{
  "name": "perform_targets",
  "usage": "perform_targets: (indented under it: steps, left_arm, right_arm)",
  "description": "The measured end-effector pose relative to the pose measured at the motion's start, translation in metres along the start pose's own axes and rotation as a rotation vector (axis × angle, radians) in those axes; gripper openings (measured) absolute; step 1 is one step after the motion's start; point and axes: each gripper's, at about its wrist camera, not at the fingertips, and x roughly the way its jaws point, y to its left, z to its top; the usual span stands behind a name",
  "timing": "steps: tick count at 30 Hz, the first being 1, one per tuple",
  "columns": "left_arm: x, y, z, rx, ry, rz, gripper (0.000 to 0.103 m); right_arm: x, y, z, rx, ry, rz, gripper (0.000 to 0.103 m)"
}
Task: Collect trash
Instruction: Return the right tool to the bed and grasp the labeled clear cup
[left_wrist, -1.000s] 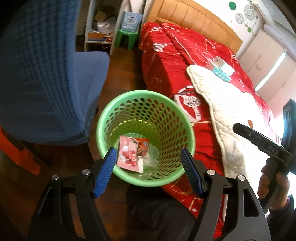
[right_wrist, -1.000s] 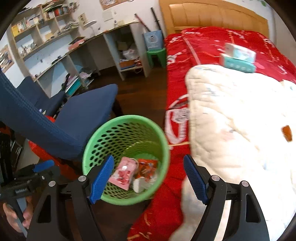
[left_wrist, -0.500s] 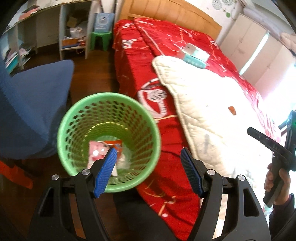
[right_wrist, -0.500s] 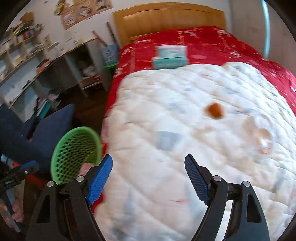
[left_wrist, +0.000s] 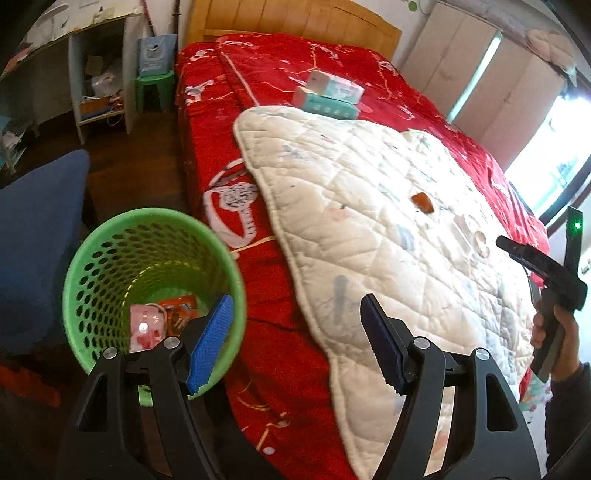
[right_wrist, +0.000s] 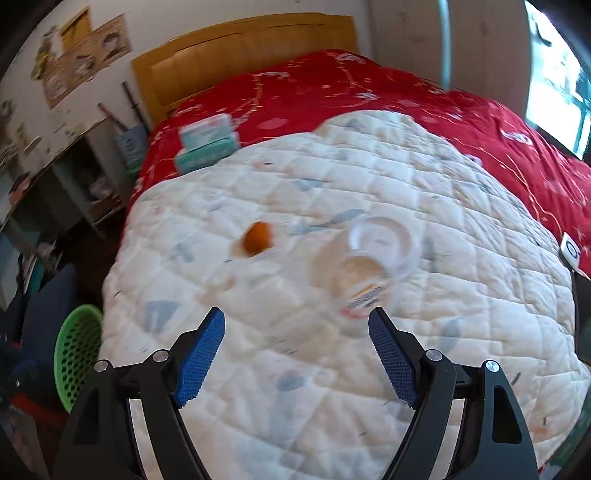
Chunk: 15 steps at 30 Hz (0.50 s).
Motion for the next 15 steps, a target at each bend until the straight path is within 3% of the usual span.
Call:
perform_targets:
  steps: [7, 15]
  left_arm:
    - [0.014, -0.016, 0.003, 0.021, 0.024, -0.014, 0.071]
    - [0.024, -0.029, 0.011, 0.033, 0.037, -0.031, 0.071]
  right_arm:
    - [0.026, -0.036, 0.022, 0.141, 0.071, -0.013, 0.077]
    - [0.061, -0.043, 0.033, 0.212, 0.154, -0.023, 0.075]
